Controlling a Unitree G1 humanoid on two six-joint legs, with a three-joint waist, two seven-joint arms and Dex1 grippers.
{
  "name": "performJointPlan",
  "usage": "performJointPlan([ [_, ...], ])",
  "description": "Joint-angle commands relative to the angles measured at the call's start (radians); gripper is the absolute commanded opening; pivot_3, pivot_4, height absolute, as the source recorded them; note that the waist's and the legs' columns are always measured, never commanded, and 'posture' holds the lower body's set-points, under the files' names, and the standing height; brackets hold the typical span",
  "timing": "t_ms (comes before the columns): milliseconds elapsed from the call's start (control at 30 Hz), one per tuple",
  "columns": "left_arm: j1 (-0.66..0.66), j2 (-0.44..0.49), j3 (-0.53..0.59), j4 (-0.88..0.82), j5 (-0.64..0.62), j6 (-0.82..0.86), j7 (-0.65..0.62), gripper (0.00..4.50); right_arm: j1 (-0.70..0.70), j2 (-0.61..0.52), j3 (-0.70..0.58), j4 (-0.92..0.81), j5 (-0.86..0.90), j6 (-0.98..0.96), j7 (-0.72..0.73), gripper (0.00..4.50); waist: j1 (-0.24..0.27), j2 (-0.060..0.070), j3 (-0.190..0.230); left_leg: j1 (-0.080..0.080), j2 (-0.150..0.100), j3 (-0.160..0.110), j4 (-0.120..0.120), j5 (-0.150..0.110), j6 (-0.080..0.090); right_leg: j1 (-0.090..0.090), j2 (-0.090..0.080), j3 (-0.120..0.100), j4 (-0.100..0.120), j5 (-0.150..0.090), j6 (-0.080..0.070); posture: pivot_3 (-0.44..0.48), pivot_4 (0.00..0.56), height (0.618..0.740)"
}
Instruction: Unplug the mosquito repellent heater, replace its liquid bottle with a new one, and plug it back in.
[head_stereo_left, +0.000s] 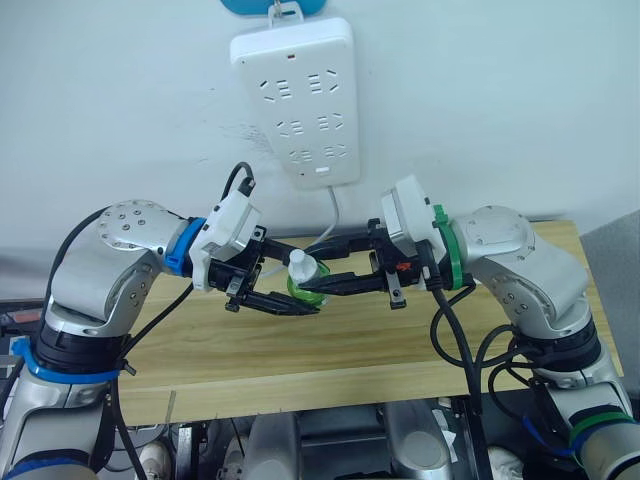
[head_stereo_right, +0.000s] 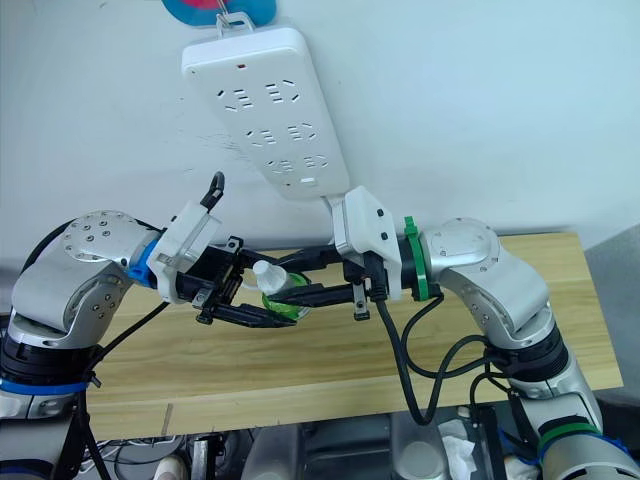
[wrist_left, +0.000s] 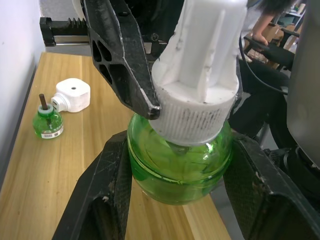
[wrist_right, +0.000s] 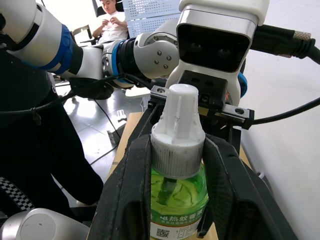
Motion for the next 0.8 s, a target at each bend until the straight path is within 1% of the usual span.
performJointPlan([
  [33, 0.002, -0.040, -0.021, -0.002, 0.042, -0.084, 0.028, 2.22, -0.022, 0.021, 0.062, -0.065, 0.014, -0.019, 0.035, 1.11, 0.000, 0.000, 0.000, 0.000, 0.000, 0.000, 0.000, 0.000, 0.000, 0.000, 0.000, 0.000, 0.000, 0.000, 0.000, -0.169, 0.381, 0.740],
  [100, 0.015, -0.050, -0.015, 0.011, 0.067, -0.126, 0.038, 2.22, -0.026, 0.019, 0.056, -0.064, 0.015, -0.003, 0.028, 1.86, 0.000, 0.000, 0.000, 0.000, 0.000, 0.000, 0.000, 0.000, 0.000, 0.000, 0.000, 0.000, 0.000, 0.000, 0.000, -0.169, 0.380, 0.740],
  [167, 0.024, -0.065, 0.001, 0.012, 0.072, -0.146, 0.061, 2.22, -0.028, 0.021, 0.045, -0.064, 0.017, 0.007, 0.011, 2.43, -0.001, 0.000, 0.000, 0.000, 0.000, 0.000, 0.000, 0.000, 0.000, 0.000, 0.000, 0.000, 0.000, 0.000, 0.000, -0.169, 0.379, 0.740],
  [300, 0.045, -0.095, 0.023, 0.017, 0.109, -0.216, 0.133, 2.22, -0.021, 0.013, 0.019, -0.077, 0.013, 0.028, -0.036, 3.83, 0.000, 0.000, 0.000, 0.000, 0.000, 0.000, 0.000, 0.000, 0.000, 0.000, 0.000, 0.000, 0.001, 0.000, 0.000, -0.169, 0.376, 0.740],
  [467, 0.105, -0.097, 0.052, 0.001, 0.129, -0.261, 0.205, 2.22, -0.006, -0.011, -0.009, -0.103, -0.001, 0.067, -0.117, 3.83, -0.001, 0.000, 0.000, 0.000, 0.000, 0.000, 0.000, 0.000, 0.000, 0.000, 0.000, 0.000, 0.001, 0.000, 0.000, -0.174, 0.375, 0.740],
  [633, 0.146, -0.123, 0.077, -0.031, 0.167, -0.306, 0.319, 2.22, 0.019, -0.015, -0.036, -0.147, -0.019, 0.145, -0.256, 3.83, 0.000, 0.000, 0.000, 0.000, 0.000, 0.000, 0.000, 0.000, 0.000, 0.000, 0.000, 0.000, 0.001, 0.000, 0.000, -0.188, 0.373, 0.740],
  [800, 0.178, -0.149, 0.072, -0.079, 0.164, -0.294, 0.401, 2.22, 0.029, -0.004, -0.026, -0.188, -0.034, 0.217, -0.369, 3.83, -0.001, 0.000, 0.000, -0.001, 0.000, 0.000, 0.000, 0.000, 0.000, 0.000, 0.000, 0.000, 0.001, 0.000, 0.000, -0.201, 0.375, 0.740],
])
